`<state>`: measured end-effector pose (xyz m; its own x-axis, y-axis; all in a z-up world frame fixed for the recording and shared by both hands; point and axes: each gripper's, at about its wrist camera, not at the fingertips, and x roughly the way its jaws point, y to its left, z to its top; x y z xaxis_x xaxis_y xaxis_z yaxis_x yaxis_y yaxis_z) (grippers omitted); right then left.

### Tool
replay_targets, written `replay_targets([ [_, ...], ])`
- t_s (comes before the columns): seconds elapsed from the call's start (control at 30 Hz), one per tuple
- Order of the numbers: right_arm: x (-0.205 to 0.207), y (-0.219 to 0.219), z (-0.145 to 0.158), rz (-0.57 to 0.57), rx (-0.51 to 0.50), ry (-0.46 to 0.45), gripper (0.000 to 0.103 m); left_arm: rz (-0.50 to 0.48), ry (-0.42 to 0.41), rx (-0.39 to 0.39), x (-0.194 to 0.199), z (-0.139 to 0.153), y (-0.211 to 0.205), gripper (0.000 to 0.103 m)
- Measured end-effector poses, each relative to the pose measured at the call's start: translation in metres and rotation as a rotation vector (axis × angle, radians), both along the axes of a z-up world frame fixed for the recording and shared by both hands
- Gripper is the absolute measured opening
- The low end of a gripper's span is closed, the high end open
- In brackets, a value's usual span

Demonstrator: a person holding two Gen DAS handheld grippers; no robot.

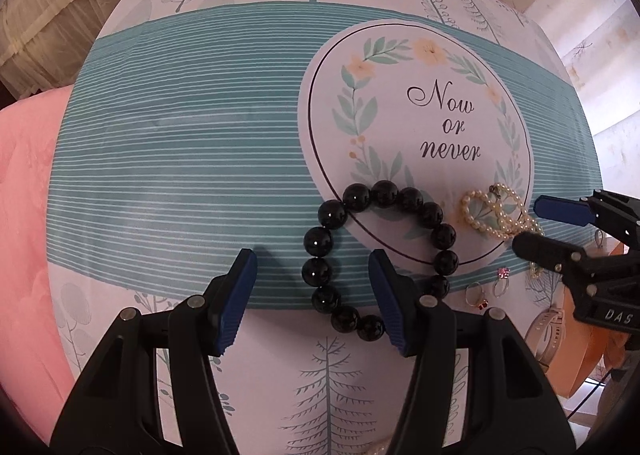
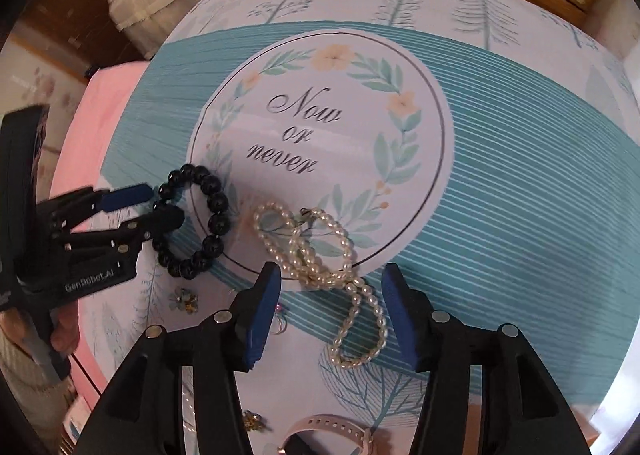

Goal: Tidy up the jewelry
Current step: 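Grasp the black bead bracelet with the left tool while the right tool grasps the pearl necklace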

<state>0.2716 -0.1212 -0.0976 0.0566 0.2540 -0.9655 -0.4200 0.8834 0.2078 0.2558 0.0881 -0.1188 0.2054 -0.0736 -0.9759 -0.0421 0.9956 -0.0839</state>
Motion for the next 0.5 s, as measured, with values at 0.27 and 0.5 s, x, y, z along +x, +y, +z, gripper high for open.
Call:
replay_targets([
  [0.27, -0.024, 0.03, -0.003, 0.24, -0.184, -0.17, 0.055, 0.007, 0.0, -0.005, 0.002, 0.0, 0.008, 0.055],
  [0.5, -0.026, 0.034, 0.004, 0.247, -0.16, -0.183, 0.027, 0.001, -0.007, 0.017, 0.0, 0.002, 0.013, 0.055],
])
